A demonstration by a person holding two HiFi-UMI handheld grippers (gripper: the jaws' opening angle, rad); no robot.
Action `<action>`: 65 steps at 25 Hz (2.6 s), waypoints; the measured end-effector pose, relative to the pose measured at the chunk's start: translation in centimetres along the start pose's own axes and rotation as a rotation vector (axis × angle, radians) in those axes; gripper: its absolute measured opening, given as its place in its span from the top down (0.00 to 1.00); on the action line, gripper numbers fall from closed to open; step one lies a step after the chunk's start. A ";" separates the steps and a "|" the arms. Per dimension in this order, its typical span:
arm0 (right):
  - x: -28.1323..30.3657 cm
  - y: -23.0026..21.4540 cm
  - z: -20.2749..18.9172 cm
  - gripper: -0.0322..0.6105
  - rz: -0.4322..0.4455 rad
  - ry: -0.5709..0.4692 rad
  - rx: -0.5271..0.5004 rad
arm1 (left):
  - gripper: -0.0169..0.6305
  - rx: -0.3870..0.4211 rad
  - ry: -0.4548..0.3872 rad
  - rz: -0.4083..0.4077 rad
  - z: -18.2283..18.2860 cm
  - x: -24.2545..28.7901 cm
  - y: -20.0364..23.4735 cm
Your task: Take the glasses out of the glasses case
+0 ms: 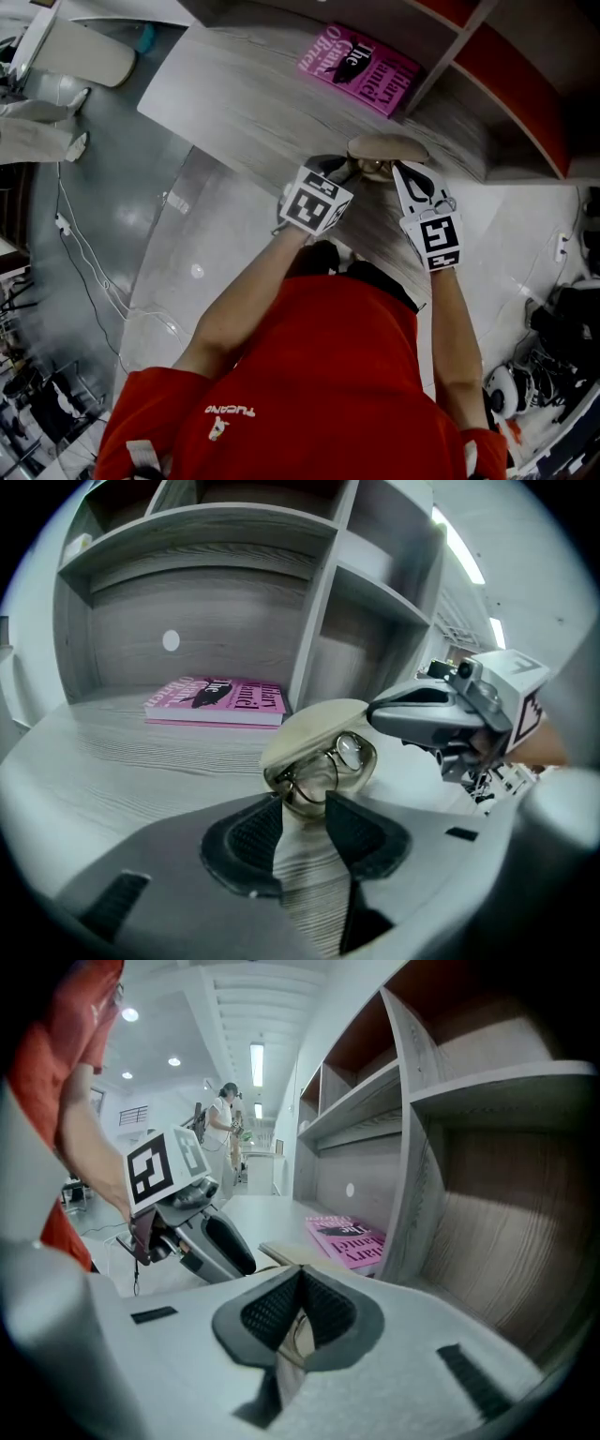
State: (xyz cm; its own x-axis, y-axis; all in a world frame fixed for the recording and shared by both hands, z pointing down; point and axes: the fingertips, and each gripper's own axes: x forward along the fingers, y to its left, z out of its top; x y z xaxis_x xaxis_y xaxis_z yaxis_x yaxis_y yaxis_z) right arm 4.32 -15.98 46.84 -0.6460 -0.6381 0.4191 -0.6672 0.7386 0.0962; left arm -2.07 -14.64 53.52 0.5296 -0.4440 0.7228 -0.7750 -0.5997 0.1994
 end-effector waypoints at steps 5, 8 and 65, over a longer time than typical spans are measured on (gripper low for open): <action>0.7 -0.9 1.0 0.94 0.011 -0.001 -0.039 | 0.76 0.000 0.006 -0.007 -0.1 0.0 -0.1; 1.3 -1.5 1.3 0.94 0.024 0.017 -0.080 | 0.76 0.003 0.010 -0.011 -0.1 0.0 0.0; 5.0 1.6 -5.4 0.75 0.630 0.530 -0.485 | 0.76 0.072 0.034 -0.038 0.3 0.5 0.2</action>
State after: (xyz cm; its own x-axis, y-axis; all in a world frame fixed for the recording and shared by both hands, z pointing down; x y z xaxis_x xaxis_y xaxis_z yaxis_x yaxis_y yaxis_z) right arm 2.01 -16.83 53.96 -0.5027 0.0008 0.8645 0.0488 0.9984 0.0275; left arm -1.82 -15.14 53.78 0.5454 -0.3977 0.7378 -0.7268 -0.6628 0.1800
